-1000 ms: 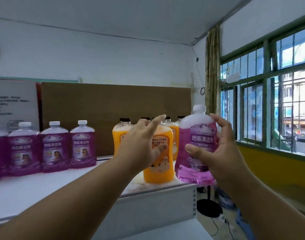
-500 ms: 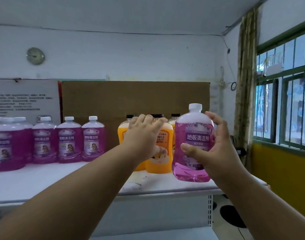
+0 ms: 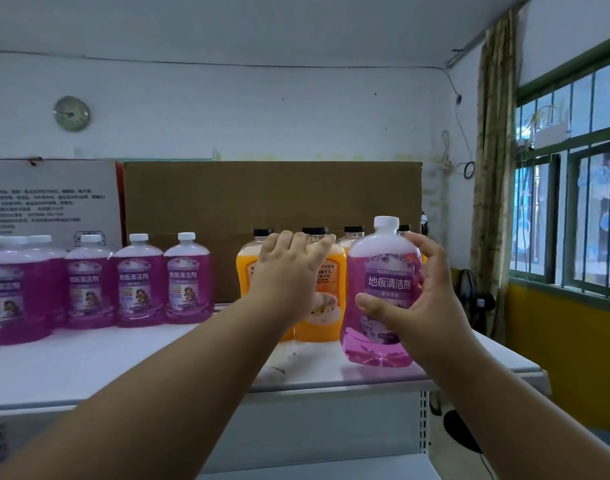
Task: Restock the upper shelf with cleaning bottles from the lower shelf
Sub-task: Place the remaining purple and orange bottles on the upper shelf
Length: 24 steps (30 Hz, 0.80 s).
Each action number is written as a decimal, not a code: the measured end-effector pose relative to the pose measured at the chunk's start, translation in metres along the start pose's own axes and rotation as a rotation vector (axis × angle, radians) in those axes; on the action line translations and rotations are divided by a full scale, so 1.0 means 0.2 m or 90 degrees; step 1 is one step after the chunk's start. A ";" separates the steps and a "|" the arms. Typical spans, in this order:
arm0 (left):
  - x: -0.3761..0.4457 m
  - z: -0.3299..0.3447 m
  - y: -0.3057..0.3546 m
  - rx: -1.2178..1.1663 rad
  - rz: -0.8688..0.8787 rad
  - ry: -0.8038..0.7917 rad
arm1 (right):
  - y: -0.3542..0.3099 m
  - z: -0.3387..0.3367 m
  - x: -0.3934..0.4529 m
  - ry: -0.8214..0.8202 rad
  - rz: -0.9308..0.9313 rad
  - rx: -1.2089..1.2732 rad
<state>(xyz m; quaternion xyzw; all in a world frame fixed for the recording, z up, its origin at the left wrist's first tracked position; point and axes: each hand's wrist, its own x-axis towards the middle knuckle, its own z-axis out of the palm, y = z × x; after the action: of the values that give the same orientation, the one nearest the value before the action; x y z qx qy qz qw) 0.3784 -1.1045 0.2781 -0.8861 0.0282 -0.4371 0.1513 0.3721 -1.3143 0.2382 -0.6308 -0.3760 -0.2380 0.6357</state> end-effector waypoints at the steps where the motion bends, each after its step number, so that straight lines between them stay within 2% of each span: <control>1: -0.01 -0.02 0.00 -0.002 0.001 0.004 | 0.00 0.01 0.00 0.000 -0.002 -0.001; 3: -0.07 -0.08 0.00 -0.070 -0.002 0.081 | -0.02 0.03 0.02 0.002 -0.016 -0.001; 5: -0.16 -0.14 -0.03 -0.261 -0.054 0.153 | -0.05 0.08 0.04 0.003 -0.032 -0.003; 6: -0.22 -0.16 -0.06 -0.402 -0.095 0.115 | -0.07 0.12 0.05 0.003 -0.041 -0.005; 8: -0.34 -0.21 -0.10 -0.660 -0.153 -0.084 | -0.12 0.22 0.07 0.006 -0.057 -0.023; 9: -0.40 -0.23 -0.14 -0.728 -0.162 -0.166 | -0.15 0.29 0.08 0.004 -0.061 -0.041; 10: -0.45 -0.25 -0.19 -0.748 -0.164 -0.204 | -0.17 0.36 0.09 -0.004 -0.064 -0.056; 15: -0.68 -0.31 -0.64 -0.657 -0.185 -0.220 | -0.25 0.86 0.11 -0.044 -0.059 -0.073; 24: -1.08 -0.29 -1.59 -0.263 -0.107 -0.292 | -0.27 1.89 0.19 -0.093 -0.015 -0.073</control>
<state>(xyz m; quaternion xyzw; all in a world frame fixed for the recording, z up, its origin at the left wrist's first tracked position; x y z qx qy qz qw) 0.1738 -0.7761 0.2401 -0.9728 0.0084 -0.2219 -0.0659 0.2863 -0.9422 0.2727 -0.6775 -0.4143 -0.2196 0.5667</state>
